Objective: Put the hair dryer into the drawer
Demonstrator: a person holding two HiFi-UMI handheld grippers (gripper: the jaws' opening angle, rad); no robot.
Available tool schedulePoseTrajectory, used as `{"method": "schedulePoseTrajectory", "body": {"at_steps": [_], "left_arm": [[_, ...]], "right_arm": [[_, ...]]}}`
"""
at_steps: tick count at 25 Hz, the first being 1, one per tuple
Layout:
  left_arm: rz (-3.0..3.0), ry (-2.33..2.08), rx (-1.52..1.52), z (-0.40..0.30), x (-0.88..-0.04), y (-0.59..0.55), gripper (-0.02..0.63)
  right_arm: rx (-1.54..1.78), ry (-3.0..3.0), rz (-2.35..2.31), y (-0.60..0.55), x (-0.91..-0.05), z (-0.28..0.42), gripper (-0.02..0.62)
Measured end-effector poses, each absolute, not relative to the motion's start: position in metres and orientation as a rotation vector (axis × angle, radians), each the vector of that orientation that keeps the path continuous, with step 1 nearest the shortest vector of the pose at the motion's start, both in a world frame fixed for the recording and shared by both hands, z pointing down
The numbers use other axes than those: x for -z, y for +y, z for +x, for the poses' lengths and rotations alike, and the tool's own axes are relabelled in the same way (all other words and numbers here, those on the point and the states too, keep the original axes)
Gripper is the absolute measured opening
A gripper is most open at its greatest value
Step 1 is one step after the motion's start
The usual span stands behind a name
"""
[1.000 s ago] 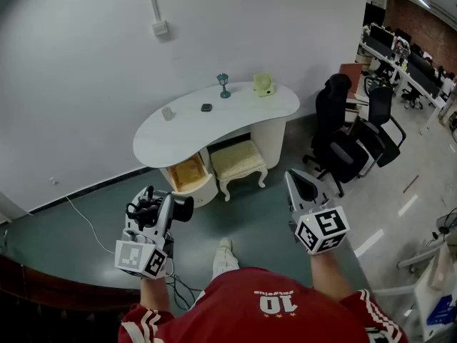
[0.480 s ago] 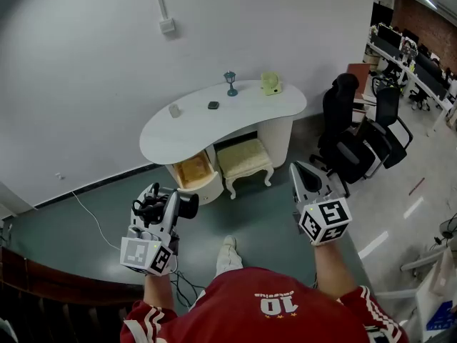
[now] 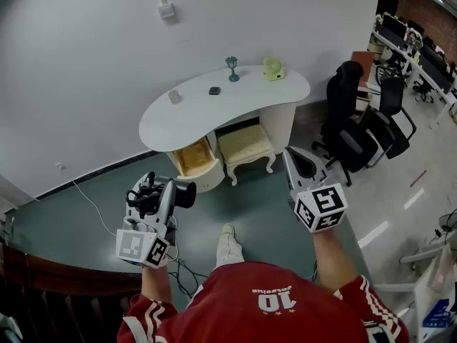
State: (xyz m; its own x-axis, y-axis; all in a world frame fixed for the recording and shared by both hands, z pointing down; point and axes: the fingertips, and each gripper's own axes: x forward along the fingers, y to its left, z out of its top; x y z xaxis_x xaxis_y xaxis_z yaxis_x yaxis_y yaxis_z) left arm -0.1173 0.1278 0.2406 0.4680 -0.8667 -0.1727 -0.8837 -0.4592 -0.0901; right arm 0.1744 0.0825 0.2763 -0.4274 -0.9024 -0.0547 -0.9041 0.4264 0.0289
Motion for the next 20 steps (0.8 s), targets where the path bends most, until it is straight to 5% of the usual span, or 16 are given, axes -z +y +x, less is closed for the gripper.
{"method": "schedulePoseTrajectory", "body": {"at_steps": [20], "left_arm": [[-2.684, 1.500, -0.130, -0.139, -0.292, 0.017, 0.212]], "right_arm": [[0.120, 2.706, -1.550, 0.026, -0.306, 0.126, 0.005]]}}
